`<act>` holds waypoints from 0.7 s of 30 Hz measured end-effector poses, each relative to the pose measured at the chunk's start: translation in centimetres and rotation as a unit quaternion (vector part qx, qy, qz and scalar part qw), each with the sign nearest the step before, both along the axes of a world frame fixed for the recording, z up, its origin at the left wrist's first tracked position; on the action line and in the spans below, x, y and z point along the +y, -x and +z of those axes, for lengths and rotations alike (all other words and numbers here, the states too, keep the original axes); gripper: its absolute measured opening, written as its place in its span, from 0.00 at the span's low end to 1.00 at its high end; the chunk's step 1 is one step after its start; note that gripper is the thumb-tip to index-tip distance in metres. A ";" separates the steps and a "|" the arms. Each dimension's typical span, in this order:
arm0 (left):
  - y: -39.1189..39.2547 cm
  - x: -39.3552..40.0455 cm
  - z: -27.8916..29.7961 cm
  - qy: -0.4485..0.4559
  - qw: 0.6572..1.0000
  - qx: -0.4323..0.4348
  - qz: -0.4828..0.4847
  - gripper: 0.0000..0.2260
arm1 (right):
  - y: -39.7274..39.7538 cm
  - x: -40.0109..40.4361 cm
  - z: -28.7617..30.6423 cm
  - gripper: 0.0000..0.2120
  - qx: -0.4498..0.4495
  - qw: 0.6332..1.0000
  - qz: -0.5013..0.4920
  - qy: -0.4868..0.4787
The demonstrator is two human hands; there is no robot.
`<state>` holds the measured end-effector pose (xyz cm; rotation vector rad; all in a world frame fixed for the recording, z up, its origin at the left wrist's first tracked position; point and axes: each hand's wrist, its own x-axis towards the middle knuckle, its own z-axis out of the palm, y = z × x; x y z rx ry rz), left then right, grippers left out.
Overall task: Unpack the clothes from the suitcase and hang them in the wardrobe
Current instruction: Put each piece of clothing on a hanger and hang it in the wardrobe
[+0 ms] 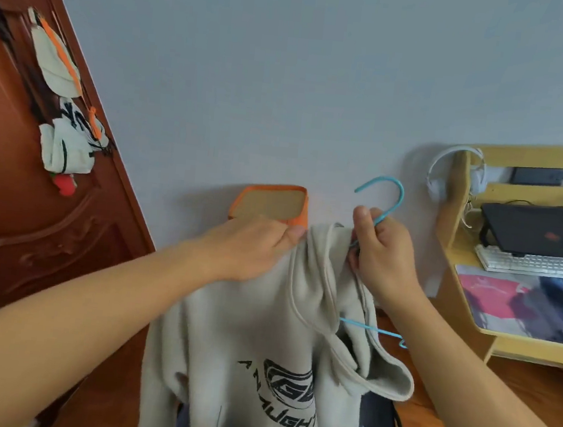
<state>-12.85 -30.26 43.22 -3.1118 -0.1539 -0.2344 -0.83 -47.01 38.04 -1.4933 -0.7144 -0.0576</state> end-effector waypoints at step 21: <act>1.4 4.7 -0.3 0.061 0.961 -0.246 0.114 0.24 | 3.8 1.5 -10.8 0.09 -0.020 0.969 0.186 0.164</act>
